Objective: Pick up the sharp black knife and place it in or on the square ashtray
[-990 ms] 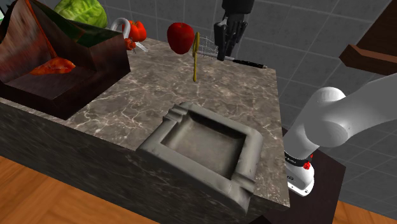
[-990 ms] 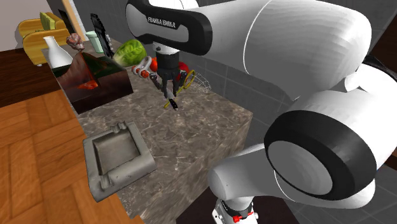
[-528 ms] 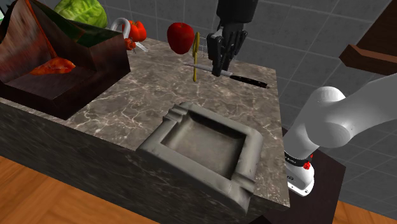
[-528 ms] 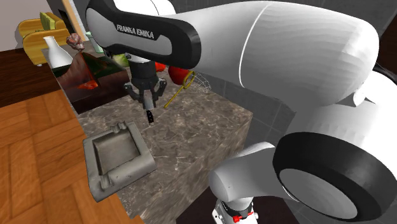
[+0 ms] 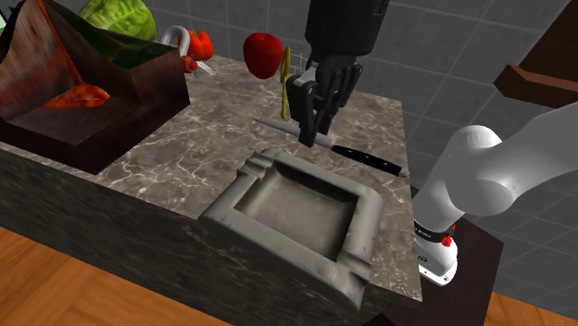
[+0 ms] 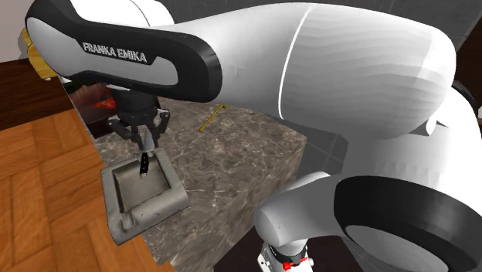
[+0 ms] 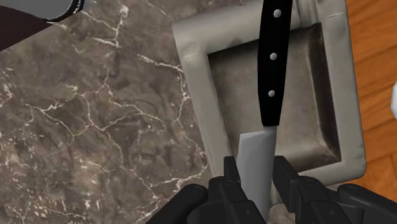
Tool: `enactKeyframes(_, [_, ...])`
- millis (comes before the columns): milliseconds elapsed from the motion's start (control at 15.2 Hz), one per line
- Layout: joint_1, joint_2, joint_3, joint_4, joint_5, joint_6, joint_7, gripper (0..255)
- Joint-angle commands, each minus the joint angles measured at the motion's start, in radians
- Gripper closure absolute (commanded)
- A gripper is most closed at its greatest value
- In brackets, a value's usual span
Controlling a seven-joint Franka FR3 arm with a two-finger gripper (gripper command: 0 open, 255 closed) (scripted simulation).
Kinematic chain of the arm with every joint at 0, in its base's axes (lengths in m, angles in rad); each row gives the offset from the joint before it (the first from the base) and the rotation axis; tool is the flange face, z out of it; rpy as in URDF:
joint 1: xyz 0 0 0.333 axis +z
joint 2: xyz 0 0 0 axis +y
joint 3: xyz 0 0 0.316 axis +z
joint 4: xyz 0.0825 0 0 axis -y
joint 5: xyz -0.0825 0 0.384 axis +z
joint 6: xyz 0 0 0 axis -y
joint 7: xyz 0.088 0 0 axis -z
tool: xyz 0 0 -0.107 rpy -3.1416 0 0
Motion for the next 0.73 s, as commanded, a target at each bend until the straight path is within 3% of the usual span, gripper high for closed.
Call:
enactKeyframes(0, [0.006, 0.019, 0.046, 0.027, 0.014, 0.005, 0.054, 255])
enactKeyframes(660, [0.018, -0.001, 0.070, -0.104, 0.038, 0.118, 0.039, 255])
